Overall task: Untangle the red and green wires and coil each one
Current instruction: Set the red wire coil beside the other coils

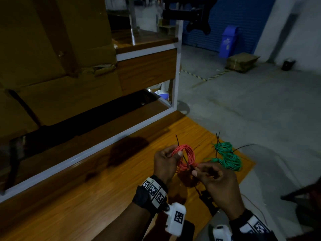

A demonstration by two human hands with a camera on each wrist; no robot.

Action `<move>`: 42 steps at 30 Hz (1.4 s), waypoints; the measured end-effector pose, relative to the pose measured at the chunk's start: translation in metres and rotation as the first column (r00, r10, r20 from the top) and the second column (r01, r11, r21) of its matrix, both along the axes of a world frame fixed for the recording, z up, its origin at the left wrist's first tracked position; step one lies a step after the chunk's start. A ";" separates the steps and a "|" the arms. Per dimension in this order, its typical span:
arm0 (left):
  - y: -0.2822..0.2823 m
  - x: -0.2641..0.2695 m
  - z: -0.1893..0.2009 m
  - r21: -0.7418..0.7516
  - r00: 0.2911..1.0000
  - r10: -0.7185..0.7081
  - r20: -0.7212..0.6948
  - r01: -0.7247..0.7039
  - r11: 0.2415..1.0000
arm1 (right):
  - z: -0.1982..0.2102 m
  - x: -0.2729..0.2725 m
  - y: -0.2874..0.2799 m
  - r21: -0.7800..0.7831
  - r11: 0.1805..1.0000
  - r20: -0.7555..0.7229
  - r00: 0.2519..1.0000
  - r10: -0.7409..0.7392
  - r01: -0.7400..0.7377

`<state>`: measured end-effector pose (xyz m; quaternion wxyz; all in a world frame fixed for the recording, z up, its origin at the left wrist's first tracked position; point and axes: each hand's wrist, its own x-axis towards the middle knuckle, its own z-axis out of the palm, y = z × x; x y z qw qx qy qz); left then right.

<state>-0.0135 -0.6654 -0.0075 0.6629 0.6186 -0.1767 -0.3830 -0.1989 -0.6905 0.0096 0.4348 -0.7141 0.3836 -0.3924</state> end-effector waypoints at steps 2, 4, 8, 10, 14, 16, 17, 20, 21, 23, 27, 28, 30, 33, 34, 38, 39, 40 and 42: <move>0.006 -0.001 0.002 -0.007 0.999 -0.011 0.031 0.012 1.000 | -0.001 0.002 0.005 -0.039 0.999 -0.020 0.999 -0.026 0.025; 0.013 0.000 0.003 -0.007 0.995 -0.037 0.091 0.038 0.999 | 0.003 0.003 0.010 -0.069 0.997 -0.026 0.999 -0.042 0.040; 0.026 0.004 0.002 0.042 0.963 -0.144 0.228 0.138 0.990 | 0.025 0.013 0.007 -0.159 0.984 0.007 0.997 -0.076 0.076; 0.033 0.005 0.002 0.060 0.932 -0.195 0.307 0.186 0.981 | 0.037 0.021 0.001 -0.194 0.976 0.021 0.995 -0.098 0.101; 0.043 0.004 0.005 0.029 0.894 -0.231 0.383 0.238 0.971 | 0.050 0.034 -0.012 -0.235 0.965 -0.014 0.993 -0.121 0.115; 0.046 0.004 0.009 0.030 0.883 -0.233 0.408 0.242 0.970 | 0.052 0.038 -0.017 -0.201 0.973 -0.028 0.992 -0.125 0.117; 0.047 0.005 0.010 0.031 0.875 -0.235 0.424 0.245 0.969 | 0.053 0.039 -0.019 -0.188 0.976 -0.039 0.992 -0.124 0.115; 0.049 0.009 0.012 0.033 0.861 -0.247 0.445 0.261 0.965 | 0.052 0.041 -0.022 -0.182 0.980 -0.096 0.990 -0.099 0.080; 0.049 0.010 0.013 0.033 0.857 -0.252 0.449 0.266 0.963 | 0.051 0.042 -0.023 -0.180 0.981 -0.109 0.990 -0.090 0.069; 0.048 0.011 0.012 0.040 0.852 -0.263 0.453 0.275 0.961 | 0.051 0.042 -0.026 -0.171 0.984 -0.122 0.990 -0.076 0.054; 0.046 0.011 0.013 0.044 0.842 -0.265 0.469 0.278 0.960 | 0.051 0.043 -0.030 -0.172 0.984 -0.125 0.990 -0.065 0.043; 0.046 0.010 0.014 0.046 0.840 -0.267 0.472 0.279 0.959 | 0.052 0.043 -0.031 -0.170 0.985 -0.131 0.989 -0.062 0.040; 0.046 0.010 0.015 0.054 0.834 -0.274 0.479 0.284 0.957 | 0.052 0.043 -0.033 -0.172 0.985 -0.154 0.987 -0.052 0.025; 0.046 0.011 0.017 0.063 0.819 -0.281 0.500 0.289 0.955 | 0.052 0.043 -0.033 -0.181 0.983 -0.220 0.975 -0.030 -0.011; 0.046 0.012 0.018 0.061 0.822 -0.278 0.496 0.287 0.956 | 0.052 0.043 -0.032 -0.179 0.984 -0.233 0.972 -0.025 -0.018; 0.046 0.014 0.019 0.066 0.829 -0.274 0.487 0.278 0.958 | 0.055 0.042 -0.033 -0.165 0.986 -0.179 0.982 -0.066 0.036; 0.047 0.014 0.018 0.072 0.828 -0.277 0.488 0.278 0.958 | 0.057 0.042 -0.033 -0.166 0.985 -0.156 0.985 -0.077 0.051; 0.047 0.015 0.018 0.076 0.828 -0.280 0.487 0.279 0.957 | 0.058 0.042 -0.033 -0.169 0.984 -0.137 0.987 -0.083 0.059; 0.048 0.015 0.017 0.079 0.832 -0.284 0.477 0.281 0.956 | 0.061 0.042 -0.032 -0.181 0.982 -0.127 0.989 -0.077 0.053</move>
